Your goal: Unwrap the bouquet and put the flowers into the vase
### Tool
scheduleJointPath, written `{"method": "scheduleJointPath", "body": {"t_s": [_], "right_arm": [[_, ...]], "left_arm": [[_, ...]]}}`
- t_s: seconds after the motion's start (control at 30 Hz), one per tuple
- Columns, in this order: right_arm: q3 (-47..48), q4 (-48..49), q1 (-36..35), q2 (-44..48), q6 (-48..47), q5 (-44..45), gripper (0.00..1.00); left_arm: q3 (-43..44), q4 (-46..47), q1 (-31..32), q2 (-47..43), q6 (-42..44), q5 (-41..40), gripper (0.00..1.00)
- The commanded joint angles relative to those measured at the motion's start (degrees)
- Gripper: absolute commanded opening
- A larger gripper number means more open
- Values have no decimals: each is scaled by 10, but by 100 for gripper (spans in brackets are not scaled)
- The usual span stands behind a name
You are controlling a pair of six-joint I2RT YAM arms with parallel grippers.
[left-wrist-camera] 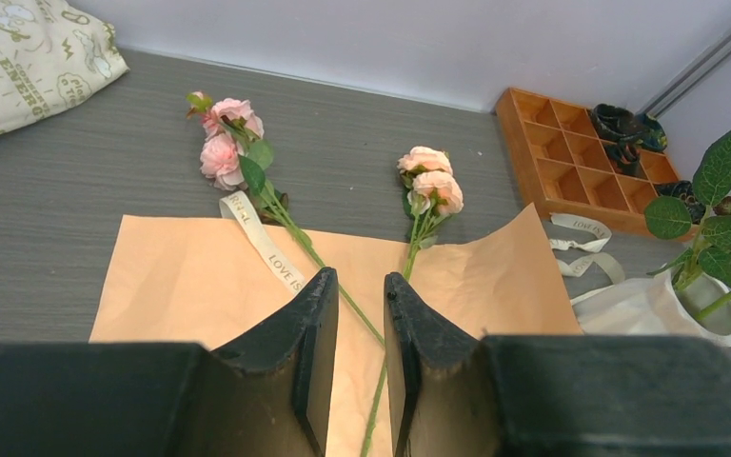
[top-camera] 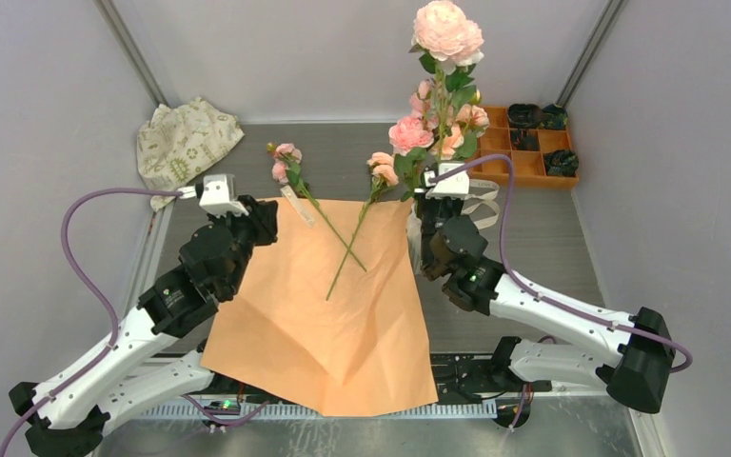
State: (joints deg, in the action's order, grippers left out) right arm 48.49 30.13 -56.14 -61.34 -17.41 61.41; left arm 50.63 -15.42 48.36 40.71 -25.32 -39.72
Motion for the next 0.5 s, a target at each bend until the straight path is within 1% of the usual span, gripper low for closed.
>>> {"method": "scheduleJointPath", "body": {"t_s": [0.0,0.13,0.37,0.43,0.47], "right_arm": [[-36,76,4,28,27,-34,1],[-65,58,4,50,68,-44,1],[-108,-12,4,86,142,-48,1],[-112,-34,4,89,153,-45,7],[-113,-46,4,92,161,-47,12]], "left_arm": [[-1,43,2,-4,-3,0,25],[-1,45,2,-2,-1,-3,25],[-7,52,2,3,-2,-6,25],[-7,53,2,7,-2,-5,25],[-6,53,2,9,-3,-4,25]]}}
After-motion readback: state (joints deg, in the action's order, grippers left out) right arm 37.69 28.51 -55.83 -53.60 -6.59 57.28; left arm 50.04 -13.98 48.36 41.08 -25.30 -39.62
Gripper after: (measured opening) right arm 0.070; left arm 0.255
